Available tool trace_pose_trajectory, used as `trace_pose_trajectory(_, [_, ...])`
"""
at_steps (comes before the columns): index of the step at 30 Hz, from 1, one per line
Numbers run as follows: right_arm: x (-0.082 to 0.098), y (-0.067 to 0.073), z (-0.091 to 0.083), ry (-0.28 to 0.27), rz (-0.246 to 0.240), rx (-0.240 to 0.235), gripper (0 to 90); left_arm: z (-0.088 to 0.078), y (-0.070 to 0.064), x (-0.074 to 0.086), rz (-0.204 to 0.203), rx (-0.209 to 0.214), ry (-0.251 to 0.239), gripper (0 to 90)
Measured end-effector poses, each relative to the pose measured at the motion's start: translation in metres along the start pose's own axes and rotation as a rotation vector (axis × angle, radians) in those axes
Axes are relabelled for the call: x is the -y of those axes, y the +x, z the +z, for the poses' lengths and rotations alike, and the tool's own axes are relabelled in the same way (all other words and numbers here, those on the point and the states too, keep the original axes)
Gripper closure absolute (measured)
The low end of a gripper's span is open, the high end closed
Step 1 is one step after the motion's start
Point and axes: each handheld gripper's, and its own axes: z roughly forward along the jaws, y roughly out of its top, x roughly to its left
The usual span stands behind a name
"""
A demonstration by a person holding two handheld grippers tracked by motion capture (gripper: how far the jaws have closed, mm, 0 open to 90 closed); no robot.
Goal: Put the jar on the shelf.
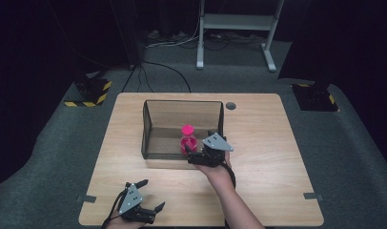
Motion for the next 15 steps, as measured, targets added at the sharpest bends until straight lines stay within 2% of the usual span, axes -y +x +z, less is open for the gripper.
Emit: trace_pose_trajectory(15, [0.02, -0.018, -0.059, 0.006, -0.031, 0.025, 0.2, 0.001, -0.001, 0.0, 0.01, -0.006, 0.006, 1.0])
